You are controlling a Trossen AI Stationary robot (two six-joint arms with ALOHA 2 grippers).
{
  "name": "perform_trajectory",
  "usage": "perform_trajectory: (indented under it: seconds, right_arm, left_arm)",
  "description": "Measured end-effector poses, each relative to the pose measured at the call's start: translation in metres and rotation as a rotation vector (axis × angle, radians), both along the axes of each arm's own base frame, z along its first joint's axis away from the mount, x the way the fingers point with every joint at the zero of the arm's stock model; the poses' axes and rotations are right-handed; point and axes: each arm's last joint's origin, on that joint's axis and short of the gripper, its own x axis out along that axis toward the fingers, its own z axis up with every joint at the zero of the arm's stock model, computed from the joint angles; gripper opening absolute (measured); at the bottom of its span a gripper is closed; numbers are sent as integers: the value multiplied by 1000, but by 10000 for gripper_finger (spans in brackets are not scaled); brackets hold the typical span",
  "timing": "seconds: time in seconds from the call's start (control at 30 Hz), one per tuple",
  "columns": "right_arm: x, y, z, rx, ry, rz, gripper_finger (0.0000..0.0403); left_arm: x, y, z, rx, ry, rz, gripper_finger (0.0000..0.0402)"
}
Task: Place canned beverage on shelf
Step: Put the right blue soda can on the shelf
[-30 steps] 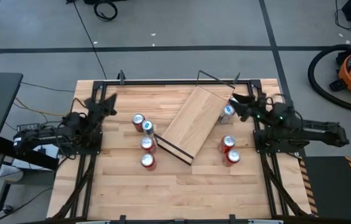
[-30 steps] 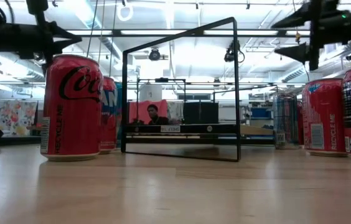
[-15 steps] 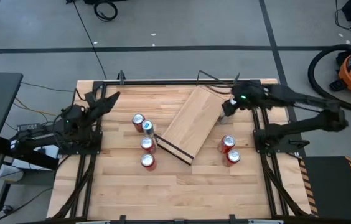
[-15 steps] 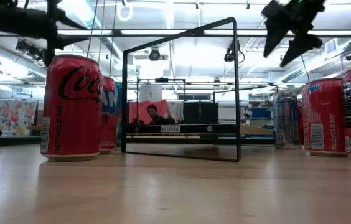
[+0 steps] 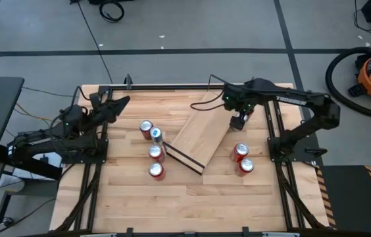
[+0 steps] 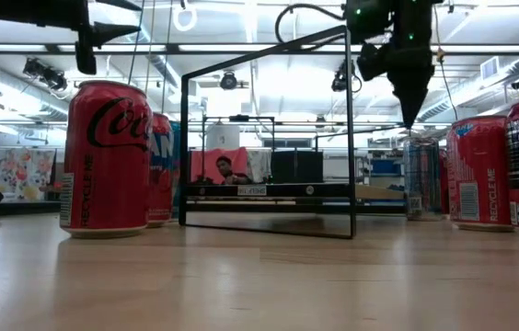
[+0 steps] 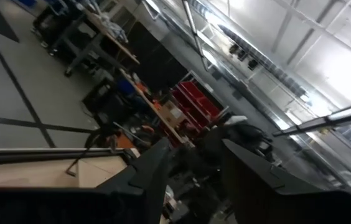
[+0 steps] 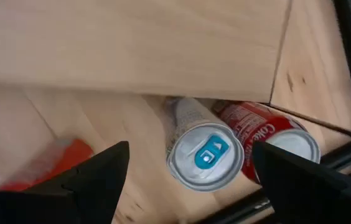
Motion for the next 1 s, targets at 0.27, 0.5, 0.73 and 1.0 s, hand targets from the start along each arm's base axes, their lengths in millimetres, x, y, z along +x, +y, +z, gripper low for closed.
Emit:
perform_trajectory:
  seconds: [0.27,0.5,0.73,1.0]
  right_arm:
    - [-3,-4,-1,22,39,175,348]
    - [-3,-9,-1,19,19,258,348]
    - [-2,-10,-13,6,35,332,348]
    - [-7,-10,-37,-10,98,370,348]
  left_arm:
    - [0,0,0,2,2,-4,151]
    - [0,0,0,45,28,8,151]
    - [0,0,0,52,31,10,150]
    - [0,0,0,52,31,10,150]
